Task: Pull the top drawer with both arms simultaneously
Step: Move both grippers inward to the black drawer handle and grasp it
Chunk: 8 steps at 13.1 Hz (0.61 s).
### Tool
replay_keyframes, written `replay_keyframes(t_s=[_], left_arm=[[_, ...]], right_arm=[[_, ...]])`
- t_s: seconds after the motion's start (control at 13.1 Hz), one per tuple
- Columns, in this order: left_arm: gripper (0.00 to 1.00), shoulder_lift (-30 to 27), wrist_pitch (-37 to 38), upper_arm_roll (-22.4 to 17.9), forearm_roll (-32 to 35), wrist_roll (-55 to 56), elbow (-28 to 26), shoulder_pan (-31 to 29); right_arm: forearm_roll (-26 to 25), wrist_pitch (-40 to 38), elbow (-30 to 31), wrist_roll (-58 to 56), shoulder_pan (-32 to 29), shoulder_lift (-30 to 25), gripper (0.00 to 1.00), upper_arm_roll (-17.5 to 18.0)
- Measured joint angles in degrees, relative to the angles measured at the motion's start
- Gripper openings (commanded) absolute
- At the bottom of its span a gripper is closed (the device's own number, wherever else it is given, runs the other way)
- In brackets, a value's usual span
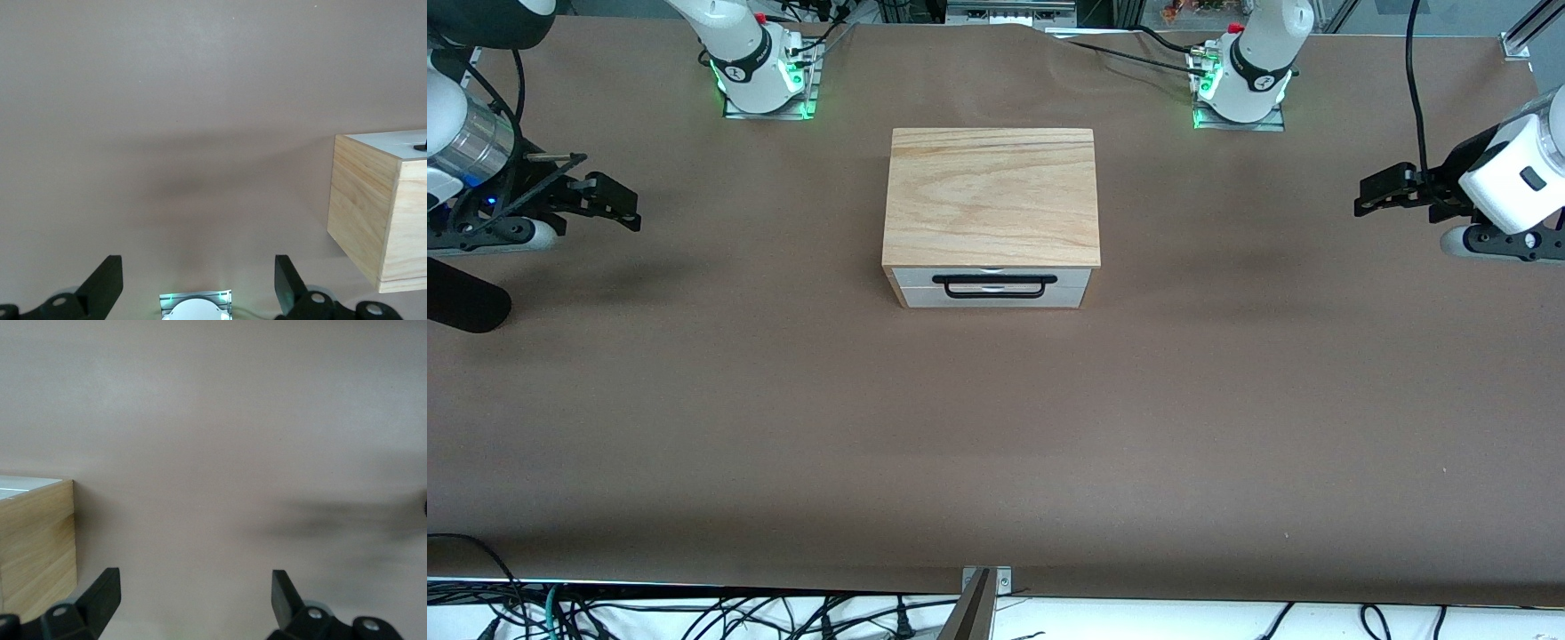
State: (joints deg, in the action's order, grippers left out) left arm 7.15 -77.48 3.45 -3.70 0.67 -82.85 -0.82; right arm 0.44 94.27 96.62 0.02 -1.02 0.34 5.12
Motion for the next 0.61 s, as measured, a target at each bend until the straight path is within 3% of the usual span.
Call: replay_keyframes(t_s=[0.38,0.61], left_arm=[[1.00,2.46,-0.08,0.67,0.00,-0.83,-0.11,1.14],[1.00,4.65,-0.12,0.95,-1.34,-0.84,-0.34,1.73]], right_arm=[[0.25,-0.26,0.07,-0.01,0.00,0.43,1.00,0.00],[4.49,-0.64,0.09,-0.03,0.01,1.56,1.00,0.02]])
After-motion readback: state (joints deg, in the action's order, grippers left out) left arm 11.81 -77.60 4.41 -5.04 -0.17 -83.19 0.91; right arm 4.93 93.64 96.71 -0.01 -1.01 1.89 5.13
